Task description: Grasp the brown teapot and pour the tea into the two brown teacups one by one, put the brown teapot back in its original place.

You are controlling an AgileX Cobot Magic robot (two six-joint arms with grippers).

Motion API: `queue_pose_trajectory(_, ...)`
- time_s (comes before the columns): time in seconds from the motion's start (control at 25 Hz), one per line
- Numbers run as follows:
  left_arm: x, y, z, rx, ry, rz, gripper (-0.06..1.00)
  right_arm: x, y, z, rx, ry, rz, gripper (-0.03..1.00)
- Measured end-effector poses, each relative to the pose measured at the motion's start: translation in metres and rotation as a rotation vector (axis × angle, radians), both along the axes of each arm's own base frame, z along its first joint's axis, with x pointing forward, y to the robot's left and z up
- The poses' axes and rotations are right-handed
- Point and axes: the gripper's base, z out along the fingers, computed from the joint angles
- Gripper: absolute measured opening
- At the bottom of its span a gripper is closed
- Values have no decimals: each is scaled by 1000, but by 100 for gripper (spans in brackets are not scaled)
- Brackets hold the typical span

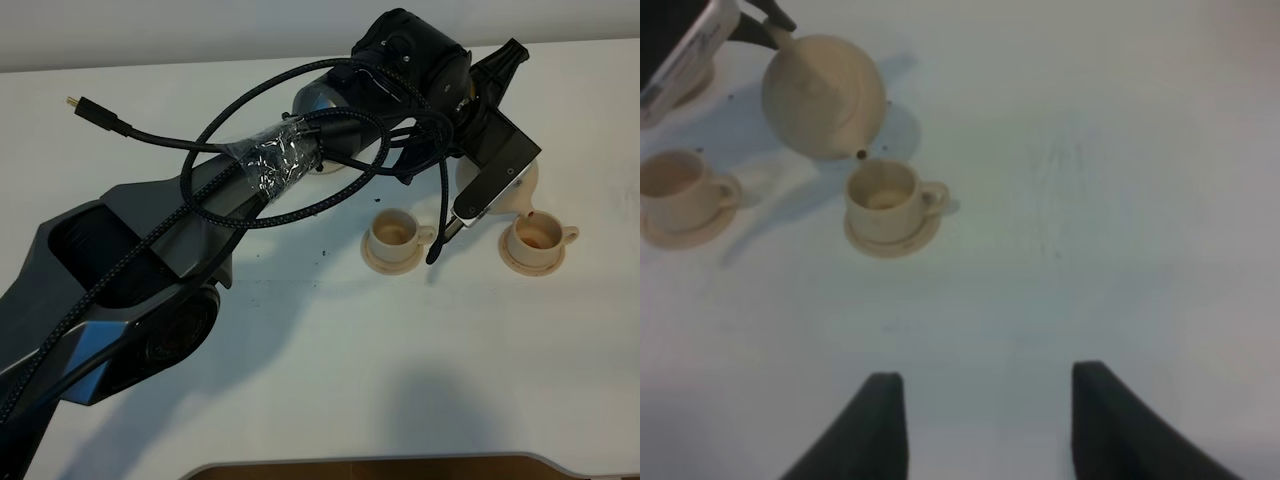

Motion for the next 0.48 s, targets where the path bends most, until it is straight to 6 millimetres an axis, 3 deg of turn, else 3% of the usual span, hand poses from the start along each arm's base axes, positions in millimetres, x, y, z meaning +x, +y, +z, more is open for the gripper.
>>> queue_pose_trajectory(0.48, -4, -6, 1, 19, -48, -54, 11, 0, 0, 0, 0, 0, 0, 40)
